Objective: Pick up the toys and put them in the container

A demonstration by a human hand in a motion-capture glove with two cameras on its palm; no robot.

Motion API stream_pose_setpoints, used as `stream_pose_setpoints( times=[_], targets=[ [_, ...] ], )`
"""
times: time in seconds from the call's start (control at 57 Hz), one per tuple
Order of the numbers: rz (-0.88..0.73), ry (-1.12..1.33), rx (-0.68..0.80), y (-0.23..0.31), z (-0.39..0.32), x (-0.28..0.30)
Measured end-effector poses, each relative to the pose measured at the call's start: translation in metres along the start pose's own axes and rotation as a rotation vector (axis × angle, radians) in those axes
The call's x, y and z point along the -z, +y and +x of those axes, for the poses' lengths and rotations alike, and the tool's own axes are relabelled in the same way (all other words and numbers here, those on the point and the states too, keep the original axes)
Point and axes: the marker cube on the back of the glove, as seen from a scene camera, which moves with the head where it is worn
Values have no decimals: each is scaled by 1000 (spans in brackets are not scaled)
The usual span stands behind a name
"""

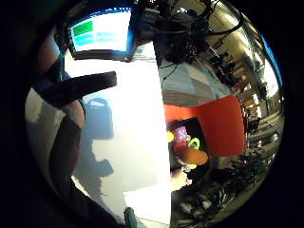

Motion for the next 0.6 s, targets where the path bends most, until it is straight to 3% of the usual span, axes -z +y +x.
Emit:
stream_pose_setpoints(
  times=[0.105, 0.316, 0.386, 0.596],
  targets=[
    [15, -131, 162, 6, -42, 51],
    [105, -314, 520, 57, -200, 133],
    [80, -225, 655, 87, -254, 133],
    [-104, -54, 714, 120, -338, 83]
  ],
)
